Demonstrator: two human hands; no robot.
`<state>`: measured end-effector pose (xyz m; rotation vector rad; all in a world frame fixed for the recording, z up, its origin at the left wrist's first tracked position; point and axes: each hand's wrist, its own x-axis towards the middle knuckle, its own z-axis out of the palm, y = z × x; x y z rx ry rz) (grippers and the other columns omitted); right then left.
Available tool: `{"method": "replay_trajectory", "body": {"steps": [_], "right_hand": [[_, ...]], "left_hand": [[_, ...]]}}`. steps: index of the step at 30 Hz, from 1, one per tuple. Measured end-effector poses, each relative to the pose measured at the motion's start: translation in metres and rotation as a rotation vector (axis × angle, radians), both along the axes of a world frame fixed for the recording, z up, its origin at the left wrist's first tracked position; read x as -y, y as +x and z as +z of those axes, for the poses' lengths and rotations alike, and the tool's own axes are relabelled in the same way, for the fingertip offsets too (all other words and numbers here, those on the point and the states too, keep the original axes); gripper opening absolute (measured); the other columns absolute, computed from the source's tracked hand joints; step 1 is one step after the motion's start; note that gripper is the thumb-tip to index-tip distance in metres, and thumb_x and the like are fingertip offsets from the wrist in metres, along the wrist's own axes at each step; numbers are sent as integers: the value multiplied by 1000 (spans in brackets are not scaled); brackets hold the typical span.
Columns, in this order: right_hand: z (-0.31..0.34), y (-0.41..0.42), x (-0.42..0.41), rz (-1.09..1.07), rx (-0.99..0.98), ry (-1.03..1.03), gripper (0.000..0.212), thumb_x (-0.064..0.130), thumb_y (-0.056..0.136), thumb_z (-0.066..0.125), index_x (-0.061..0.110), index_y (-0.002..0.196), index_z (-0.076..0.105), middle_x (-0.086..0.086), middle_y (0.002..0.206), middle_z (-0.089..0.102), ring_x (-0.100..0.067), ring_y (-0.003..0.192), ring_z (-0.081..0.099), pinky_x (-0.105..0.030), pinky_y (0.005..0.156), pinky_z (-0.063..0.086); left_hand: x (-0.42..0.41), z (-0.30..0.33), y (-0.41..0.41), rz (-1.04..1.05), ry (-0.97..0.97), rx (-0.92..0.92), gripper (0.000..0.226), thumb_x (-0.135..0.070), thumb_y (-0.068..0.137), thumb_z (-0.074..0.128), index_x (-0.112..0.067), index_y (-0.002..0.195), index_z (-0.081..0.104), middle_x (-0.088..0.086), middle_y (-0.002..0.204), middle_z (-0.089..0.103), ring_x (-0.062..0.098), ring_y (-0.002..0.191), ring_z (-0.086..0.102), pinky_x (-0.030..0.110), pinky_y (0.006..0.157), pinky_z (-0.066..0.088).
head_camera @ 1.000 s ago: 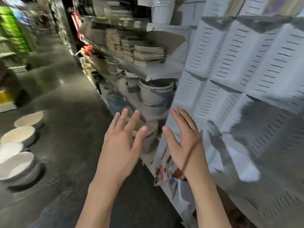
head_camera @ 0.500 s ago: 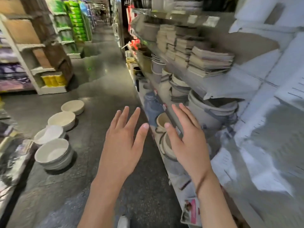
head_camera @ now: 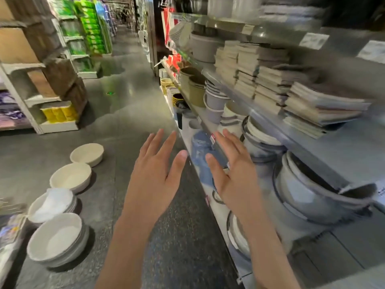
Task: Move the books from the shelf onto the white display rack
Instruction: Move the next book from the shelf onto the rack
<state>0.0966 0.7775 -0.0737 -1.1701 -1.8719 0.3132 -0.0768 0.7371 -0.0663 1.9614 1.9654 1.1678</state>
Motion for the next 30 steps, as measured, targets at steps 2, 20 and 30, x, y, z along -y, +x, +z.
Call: {"method": "replay_trajectory", "body": {"steps": [2, 20, 30], "right_hand": [[-2, -15, -31, -6, 3, -32, 63, 54, 94, 41, 22, 148, 44, -1, 155, 38, -17, 147, 28, -38, 119, 27], [-5, -181, -428, 95, -86, 16, 62, 53, 95, 38, 16, 144, 49, -7, 153, 43, -21, 144, 35, -38, 117, 31], [-5, -233, -587, 43, -23, -66, 60, 52, 94, 41, 24, 148, 45, 2, 156, 37, -11, 145, 28, -30, 117, 25]], "left_hand": [[-31, -3, -15, -17, -2, 7, 76, -71, 90, 14, -33, 154, 30, -7, 164, 20, 10, 152, 8, 24, 115, 7], [-397, 0, -168, 123, -10, -40, 73, -69, 91, 16, -35, 154, 30, -6, 164, 21, 12, 152, 10, 28, 114, 10], [-565, -14, -225, 74, -52, 23, 77, -73, 89, 12, -36, 155, 27, -7, 165, 18, 10, 152, 7, 33, 119, 12]]}}
